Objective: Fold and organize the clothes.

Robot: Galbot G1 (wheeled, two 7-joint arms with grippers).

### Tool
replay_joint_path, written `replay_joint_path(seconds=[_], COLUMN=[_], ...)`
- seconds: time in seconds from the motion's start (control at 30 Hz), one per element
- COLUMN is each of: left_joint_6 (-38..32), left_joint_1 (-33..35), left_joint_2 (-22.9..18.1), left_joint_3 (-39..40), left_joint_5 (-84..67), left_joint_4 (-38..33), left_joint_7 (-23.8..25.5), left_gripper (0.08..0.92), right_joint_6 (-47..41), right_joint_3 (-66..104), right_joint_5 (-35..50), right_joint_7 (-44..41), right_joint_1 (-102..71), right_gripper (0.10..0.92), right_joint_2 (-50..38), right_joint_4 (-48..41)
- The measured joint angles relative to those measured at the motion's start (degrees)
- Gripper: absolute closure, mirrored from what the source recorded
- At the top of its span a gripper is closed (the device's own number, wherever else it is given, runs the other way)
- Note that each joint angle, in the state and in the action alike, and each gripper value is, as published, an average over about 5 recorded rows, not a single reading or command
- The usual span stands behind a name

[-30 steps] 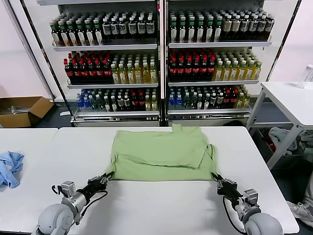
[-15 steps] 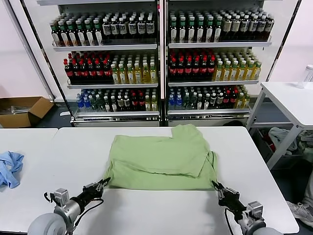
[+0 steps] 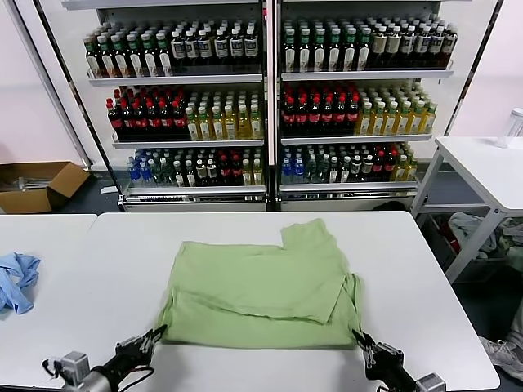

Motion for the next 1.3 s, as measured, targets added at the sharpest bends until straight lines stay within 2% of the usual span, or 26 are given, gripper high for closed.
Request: replay_joint_path(seconds=[0.13,0.23,0.53,0.77,0.87,1.0,1.1,1.3], left_joint_6=[-0.1,-0.2,-0.2,-0.3,-0.7,-1.2,-1.5,-1.9], left_joint_1=[1.9,2.6,2.9,0.0,-2.3,-6.7,-11.0,-21.3], left_joint_2=[-0.7,-1.0,-0.3,2.5,4.6,7.6,9.8,13.4], left_joint_3=[-1.2,-2.0,-4.8,-6.0,-5.5,-3.3,-0.7,6.0], left_joint_5=[1.2,1.7,2.5,1.9,0.9,-0.2,-1.0,-2.4], left_joint_4=[-1.2,-2.1,-2.8,-0.1,1.6,4.6,7.4,14.2], left_joint_7=[0.7,0.9,1.4,2.1,2.6,3.4,4.1,5.0], left_gripper=[0.902,0.861,0.609,0.401,0.314,0.214,0.183,0.177], right_joint_6=[-0.1,0.0,0.4,-2.0,-4.3,-7.9,-10.0,-12.2], right_joint_3=[0.3,0.7,3.0,2.8,1.6,-0.9,-3.2,-8.4], right_joint_5=[0.2,0.9,6.0,10.9,12.0,11.7,10.6,7.8], right_joint_7=[0.3,0.2,-1.8,-4.4,-6.2,-9.6,-12.2,-16.3], right_joint_1=[-0.9,-1.1,3.2,13.2,19.5,29.5,37.0,49.8], right_gripper=[0.786,0.699,0.439,0.243,0.209,0.203,0.203,0.203], right_joint_2=[-0.4,-0.7,-3.7,-7.4,-8.1,-7.5,-6.4,-4.3], right_joint_4=[1.1,1.5,0.3,-4.3,-7.5,-13.1,-18.2,-29.1])
